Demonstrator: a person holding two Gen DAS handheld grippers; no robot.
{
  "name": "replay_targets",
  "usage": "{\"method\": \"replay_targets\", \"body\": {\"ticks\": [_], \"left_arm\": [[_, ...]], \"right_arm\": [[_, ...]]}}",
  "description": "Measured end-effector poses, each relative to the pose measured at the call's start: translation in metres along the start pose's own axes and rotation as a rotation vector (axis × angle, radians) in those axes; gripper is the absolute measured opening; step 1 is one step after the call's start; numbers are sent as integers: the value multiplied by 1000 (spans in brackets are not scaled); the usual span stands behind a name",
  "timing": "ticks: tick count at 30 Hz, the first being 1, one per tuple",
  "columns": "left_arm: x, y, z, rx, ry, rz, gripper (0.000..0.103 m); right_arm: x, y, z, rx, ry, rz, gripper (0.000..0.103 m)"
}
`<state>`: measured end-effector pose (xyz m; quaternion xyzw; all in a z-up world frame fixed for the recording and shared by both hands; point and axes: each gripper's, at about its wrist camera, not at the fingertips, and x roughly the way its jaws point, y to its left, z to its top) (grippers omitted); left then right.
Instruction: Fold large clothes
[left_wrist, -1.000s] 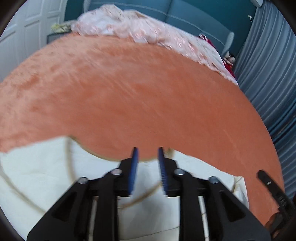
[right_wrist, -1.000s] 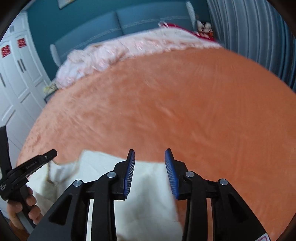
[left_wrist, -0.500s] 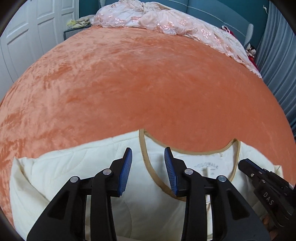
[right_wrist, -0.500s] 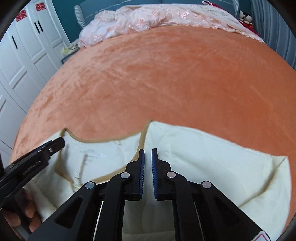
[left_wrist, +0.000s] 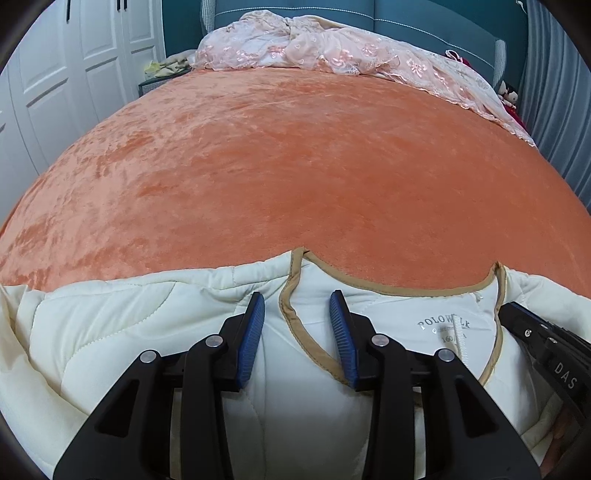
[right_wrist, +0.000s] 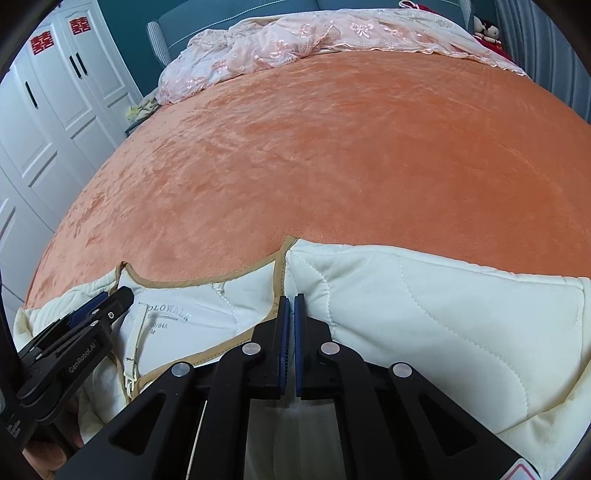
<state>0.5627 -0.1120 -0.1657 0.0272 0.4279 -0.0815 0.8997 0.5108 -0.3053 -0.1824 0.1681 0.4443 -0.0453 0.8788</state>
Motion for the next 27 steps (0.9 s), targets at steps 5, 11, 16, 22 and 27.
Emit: {"method": "replay_targets", "body": {"ticks": [5, 11, 16, 22, 27], "left_arm": [[-2, -3, 2, 9, -2, 16, 37], [-48, 14, 11, -59, -21, -27, 34], [-55, 10, -3, -27, 45, -34, 34], [-38, 11, -17, -30, 46, -27, 35], [-35, 4, -25, -1, 13, 3, 35]], "right_arm": [[-9, 2, 4, 6, -13, -5, 0], [-51, 55, -3, -125, -43, 64, 12], [-24, 72, -20, -167, 49, 54, 10], [-13, 68, -28, -141, 66, 66, 5], [-9, 73, -34, -170, 51, 39, 4]]}}
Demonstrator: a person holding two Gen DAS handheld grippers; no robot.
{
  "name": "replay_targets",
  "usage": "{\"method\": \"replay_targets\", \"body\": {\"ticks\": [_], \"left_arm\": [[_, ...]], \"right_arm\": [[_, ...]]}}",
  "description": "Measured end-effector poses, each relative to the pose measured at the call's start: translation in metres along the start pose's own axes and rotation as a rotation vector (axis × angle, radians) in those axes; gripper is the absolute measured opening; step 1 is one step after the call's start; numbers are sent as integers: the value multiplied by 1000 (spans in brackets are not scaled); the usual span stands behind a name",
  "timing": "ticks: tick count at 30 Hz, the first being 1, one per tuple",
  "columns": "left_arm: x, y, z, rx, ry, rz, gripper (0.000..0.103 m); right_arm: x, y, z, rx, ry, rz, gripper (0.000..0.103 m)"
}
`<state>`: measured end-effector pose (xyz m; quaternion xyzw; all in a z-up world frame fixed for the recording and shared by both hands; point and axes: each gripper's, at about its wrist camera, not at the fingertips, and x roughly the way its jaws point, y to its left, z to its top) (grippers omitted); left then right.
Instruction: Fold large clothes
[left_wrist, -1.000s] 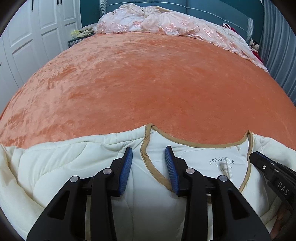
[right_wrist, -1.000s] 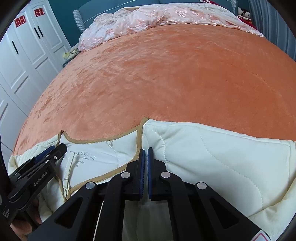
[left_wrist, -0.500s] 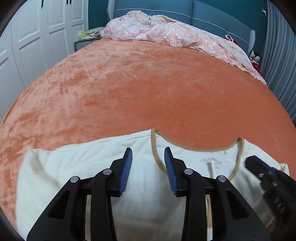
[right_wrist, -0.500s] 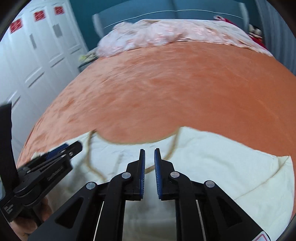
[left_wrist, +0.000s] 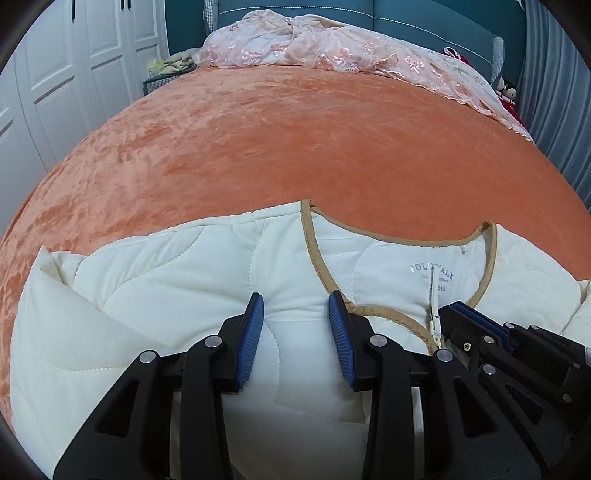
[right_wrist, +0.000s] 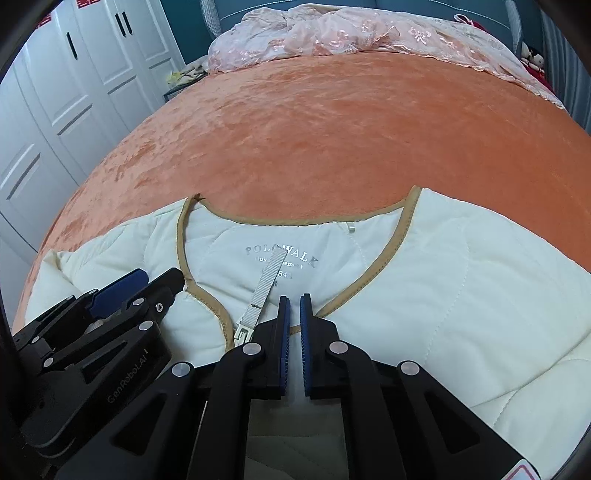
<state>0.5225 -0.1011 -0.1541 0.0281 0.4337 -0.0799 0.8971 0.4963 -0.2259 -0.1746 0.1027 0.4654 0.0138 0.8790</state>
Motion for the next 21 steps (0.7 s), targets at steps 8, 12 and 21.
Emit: {"method": "replay_targets", "body": {"ticks": [8, 12, 21], "left_arm": [[7, -2, -5, 11, -39, 21, 36], [-4, 1, 6, 0, 7, 18, 38], [-201, 116, -65, -99, 22, -109, 95]], "right_arm": [[6, -5, 0, 27, -27, 19, 3], [-53, -20, 3, 142, -146, -74, 3], [-293, -90, -154, 275, -176, -17, 57]]}}
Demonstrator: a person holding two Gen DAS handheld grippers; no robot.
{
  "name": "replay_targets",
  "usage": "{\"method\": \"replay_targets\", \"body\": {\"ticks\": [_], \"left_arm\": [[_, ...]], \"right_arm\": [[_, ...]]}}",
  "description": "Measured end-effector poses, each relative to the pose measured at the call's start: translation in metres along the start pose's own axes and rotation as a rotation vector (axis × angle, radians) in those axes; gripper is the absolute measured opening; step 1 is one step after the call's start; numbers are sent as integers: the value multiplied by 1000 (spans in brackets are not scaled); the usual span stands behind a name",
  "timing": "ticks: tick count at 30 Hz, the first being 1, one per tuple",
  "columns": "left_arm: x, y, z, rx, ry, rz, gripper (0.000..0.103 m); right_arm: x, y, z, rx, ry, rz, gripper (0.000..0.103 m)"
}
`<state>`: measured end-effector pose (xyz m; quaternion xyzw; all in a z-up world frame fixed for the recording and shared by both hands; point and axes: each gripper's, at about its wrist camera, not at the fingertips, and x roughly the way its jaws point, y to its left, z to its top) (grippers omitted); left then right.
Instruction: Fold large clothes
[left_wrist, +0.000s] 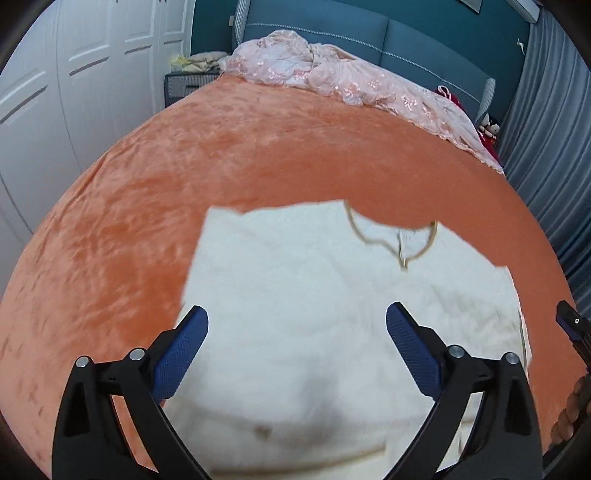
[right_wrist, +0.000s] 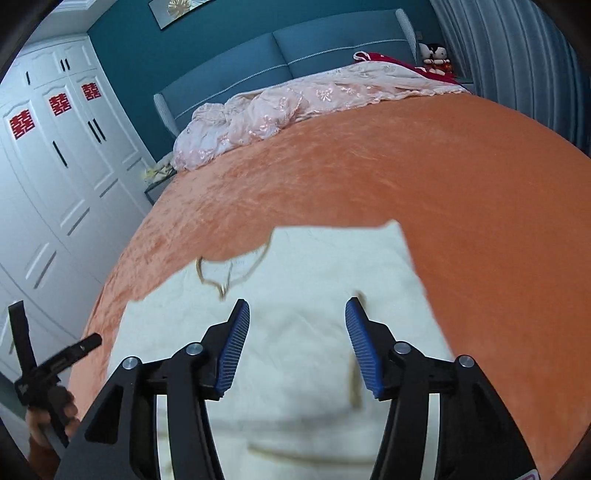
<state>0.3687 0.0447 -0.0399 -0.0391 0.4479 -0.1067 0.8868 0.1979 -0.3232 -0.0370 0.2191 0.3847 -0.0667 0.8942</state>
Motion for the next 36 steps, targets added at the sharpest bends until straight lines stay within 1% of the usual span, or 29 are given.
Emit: {"method": "replay_targets", "body": {"ticks": [2, 3, 4, 6, 7, 10, 11, 12, 14, 15, 16, 17, 18, 19, 20, 22, 24, 25, 27, 29, 31, 34, 36], "left_arm": [[-29, 31, -43, -1, 68, 26, 95], [-41, 44, -66, -2, 93, 43, 95], [-51, 58, -92, -12, 128, 70, 95], [-62, 77, -132, -40, 185, 75, 94], [-66, 84, -153, -63, 213, 87, 94], [-72, 92, -194, -136, 264, 49, 94], [-73, 94, -204, -162, 269, 29, 94], [-75, 94, -212, -193, 258, 18, 94], [-79, 91, -217, -203, 233, 21, 94], [-79, 90, -218, -214, 232, 14, 90], [-79, 90, -219, -222, 233, 9, 77], [-78, 89, -217, -225, 243, 2, 67], [-80, 87, -215, -226, 251, -13, 45], [-83, 86, -213, -233, 258, -34, 23], [-89, 84, -209, -233, 259, -44, 19], [-105, 81, -203, -212, 232, -55, 15], [-129, 74, -197, -178, 192, -77, 12], [-138, 73, -194, -164, 181, -81, 8], [-166, 71, -193, -115, 166, -79, 7], [-193, 71, -200, -71, 182, -84, 7], [-220, 72, -212, -18, 209, -81, 7], [-257, 73, -235, 30, 278, -81, 6], [-284, 72, -253, 42, 326, -84, 6]], "right_arm": [[-35, -29, -46, 4, 98, -7, 58], [-49, -46, -71, 34, 143, -7, 58], [-60, -61, -96, 88, 179, -6, 58], [-74, -87, -134, 195, 229, -2, 58], [-77, -95, -150, 232, 244, -2, 58], [-77, -103, -180, 278, 254, 21, 58], [-74, -103, -187, 300, 258, 31, 58], [-70, -101, -191, 314, 261, 52, 59], [-68, -97, -196, 311, 239, 55, 59], [-67, -95, -198, 314, 231, 61, 59], [-66, -93, -197, 329, 226, 79, 53], [-64, -91, -197, 349, 231, 102, 31], [-64, -90, -195, 363, 243, 108, 16], [-66, -88, -192, 364, 238, 103, 11], [-73, -83, -188, 341, 219, 96, 8], [-90, -70, -178, 258, 196, 86, 6], [-113, -59, -170, 181, 191, 90, 5], [-123, -54, -165, 141, 198, 90, 5], [-147, -44, -161, 28, 230, 80, 4], [-172, -35, -167, -87, 287, 64, 4], [-196, -33, -178, -157, 362, 66, 4], [-232, -30, -201, -206, 495, 74, 4], [-258, -28, -216, -200, 556, 98, 4]]}}
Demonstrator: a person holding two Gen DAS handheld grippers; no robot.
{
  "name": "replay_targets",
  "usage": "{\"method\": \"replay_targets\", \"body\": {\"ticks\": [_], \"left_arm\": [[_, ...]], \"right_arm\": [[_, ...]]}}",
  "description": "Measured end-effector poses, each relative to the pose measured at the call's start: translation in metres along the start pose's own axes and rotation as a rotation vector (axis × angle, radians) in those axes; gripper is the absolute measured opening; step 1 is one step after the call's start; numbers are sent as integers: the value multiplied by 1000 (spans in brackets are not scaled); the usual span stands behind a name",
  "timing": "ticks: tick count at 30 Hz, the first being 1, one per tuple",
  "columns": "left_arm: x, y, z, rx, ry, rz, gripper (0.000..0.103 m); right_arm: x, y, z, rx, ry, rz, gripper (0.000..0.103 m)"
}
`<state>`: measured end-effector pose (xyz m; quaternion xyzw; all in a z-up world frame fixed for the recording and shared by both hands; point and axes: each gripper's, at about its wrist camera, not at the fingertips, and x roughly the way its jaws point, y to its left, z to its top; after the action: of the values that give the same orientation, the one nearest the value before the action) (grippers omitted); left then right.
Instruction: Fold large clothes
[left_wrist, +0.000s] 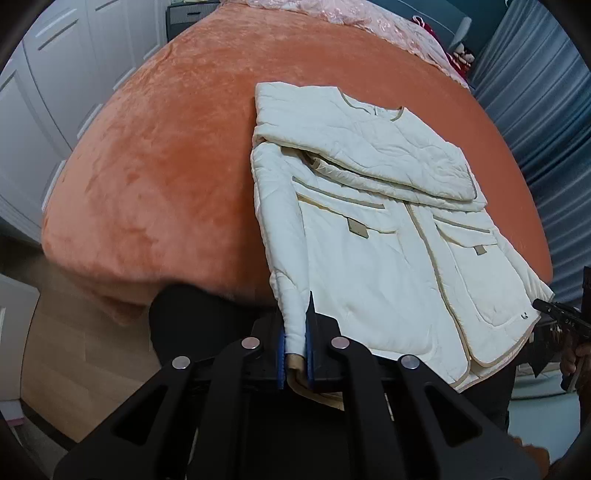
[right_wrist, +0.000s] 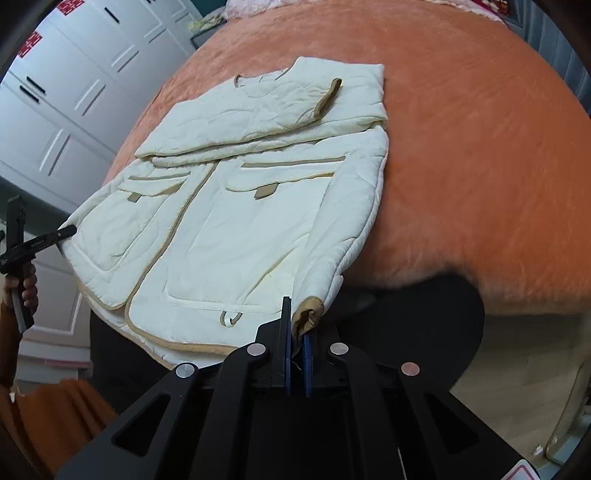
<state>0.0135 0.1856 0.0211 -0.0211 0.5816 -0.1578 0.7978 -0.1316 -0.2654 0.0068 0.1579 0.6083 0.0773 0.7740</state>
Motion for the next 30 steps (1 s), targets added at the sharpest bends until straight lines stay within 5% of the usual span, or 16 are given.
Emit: {"method": "replay_targets", "body": {"ticks": [3, 6, 11, 15, 21, 30], "left_arm": [[-27, -5, -31, -19, 27, -17, 6], [-50, -5, -28, -67, -43, -65, 6], [-58, -3, 30, -105, -258, -61, 6], [-35, -7, 82, -102, -371, -5, 6], [37, -5, 154, -137, -379, 90, 6], [143, 12, 213, -226, -243, 136, 7]], "right_arm": [[-22, 8, -17, 18, -11, 53, 4], [-51, 3, 3, 49, -174, 79, 4], [-76, -21, 69, 138, -482, 164, 4], [-48, -43, 131, 231, -601, 211, 4], [17, -66, 195, 357, -661, 168, 4], [97, -99, 240, 478, -591, 75, 5]]}}
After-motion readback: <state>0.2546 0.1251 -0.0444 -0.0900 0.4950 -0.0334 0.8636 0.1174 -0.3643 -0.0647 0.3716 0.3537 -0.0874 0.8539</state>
